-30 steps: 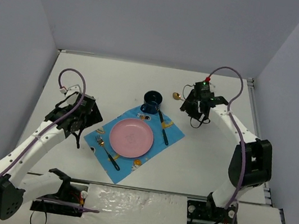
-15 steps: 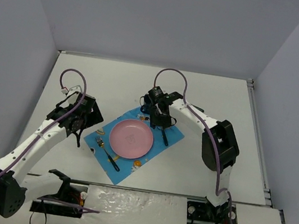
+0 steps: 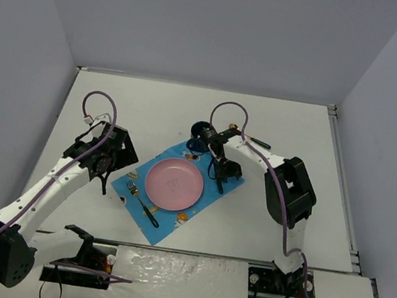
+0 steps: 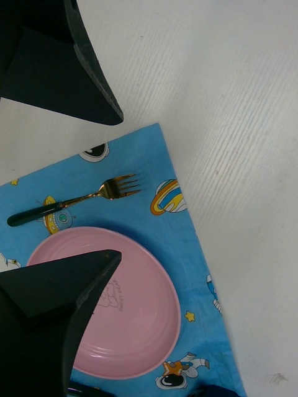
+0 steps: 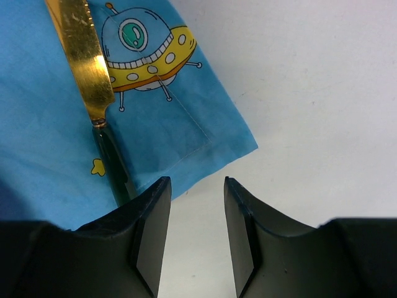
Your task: Set the dinner table for one person
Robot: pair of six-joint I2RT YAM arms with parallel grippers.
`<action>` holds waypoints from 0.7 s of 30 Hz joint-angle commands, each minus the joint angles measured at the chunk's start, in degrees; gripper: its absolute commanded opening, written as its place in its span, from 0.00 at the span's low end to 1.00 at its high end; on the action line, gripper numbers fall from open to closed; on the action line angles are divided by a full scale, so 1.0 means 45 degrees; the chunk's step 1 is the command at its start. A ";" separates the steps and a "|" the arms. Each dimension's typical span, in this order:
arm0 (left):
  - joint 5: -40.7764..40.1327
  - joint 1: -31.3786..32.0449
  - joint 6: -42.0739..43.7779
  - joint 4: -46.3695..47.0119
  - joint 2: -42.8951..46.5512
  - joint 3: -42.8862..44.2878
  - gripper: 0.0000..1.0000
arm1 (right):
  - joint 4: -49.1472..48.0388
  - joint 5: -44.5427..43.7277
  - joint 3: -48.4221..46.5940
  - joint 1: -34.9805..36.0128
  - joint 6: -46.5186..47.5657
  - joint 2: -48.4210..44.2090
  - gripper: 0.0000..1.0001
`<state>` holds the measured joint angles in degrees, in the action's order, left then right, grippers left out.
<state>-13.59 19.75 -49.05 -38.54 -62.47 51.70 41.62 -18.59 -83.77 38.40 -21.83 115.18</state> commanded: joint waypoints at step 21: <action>0.0070 -0.0111 -0.0038 0.0497 -0.0348 0.0327 0.79 | -0.1754 0.2541 0.1104 0.0314 0.0728 -0.0606 0.32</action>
<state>-13.04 19.75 -49.08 -38.46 -63.70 51.70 34.69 -8.05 -79.41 39.48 -19.72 112.51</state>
